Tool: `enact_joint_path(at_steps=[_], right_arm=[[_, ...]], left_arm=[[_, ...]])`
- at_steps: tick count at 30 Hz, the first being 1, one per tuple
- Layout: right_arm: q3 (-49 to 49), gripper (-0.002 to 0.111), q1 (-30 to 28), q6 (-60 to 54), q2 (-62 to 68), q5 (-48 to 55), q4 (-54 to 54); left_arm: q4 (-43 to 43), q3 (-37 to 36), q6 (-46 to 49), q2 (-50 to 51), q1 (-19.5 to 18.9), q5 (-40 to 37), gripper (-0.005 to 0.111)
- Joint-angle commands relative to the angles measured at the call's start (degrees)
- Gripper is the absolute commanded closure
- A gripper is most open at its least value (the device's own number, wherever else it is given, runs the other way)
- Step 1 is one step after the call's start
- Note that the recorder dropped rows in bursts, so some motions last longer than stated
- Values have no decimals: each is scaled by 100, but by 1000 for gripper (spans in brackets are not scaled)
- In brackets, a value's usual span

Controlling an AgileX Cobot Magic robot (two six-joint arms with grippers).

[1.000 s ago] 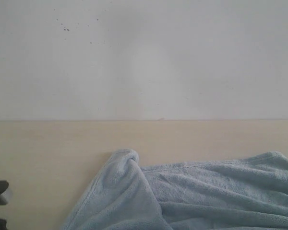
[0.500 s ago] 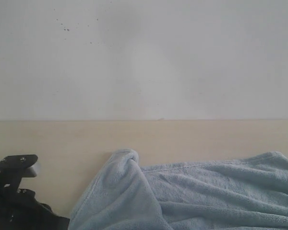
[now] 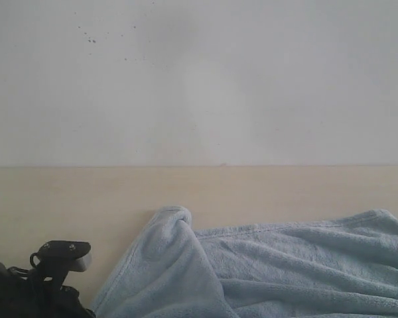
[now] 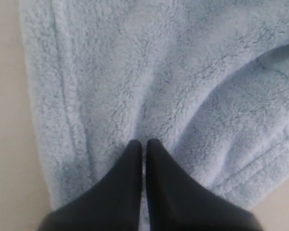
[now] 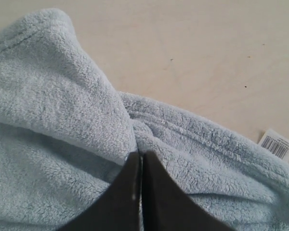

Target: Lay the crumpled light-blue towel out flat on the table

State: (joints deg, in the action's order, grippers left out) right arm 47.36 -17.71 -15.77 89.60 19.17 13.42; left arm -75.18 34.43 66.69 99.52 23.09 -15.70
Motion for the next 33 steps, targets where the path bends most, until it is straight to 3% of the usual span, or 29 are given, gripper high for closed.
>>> enact_joint_path(at_steps=[1, 12, 23, 33], right_arm=[[-4, 108, 17, 18, -46, 28, -3], [-4, 108, 17, 18, -46, -7, -3], [-4, 108, 17, 18, -46, -86, 53], [-4, 108, 17, 18, -46, -83, 248]], left_arm=[[108, -187, -35, 23, 20, 110, 103], [2102, -839, -2429, 11, -160, 497, 103], [2234, -1581, -2907, -1076, -1040, 331, 103], [2234, -1714, -3464, -2651, -1090, 14, 103]])
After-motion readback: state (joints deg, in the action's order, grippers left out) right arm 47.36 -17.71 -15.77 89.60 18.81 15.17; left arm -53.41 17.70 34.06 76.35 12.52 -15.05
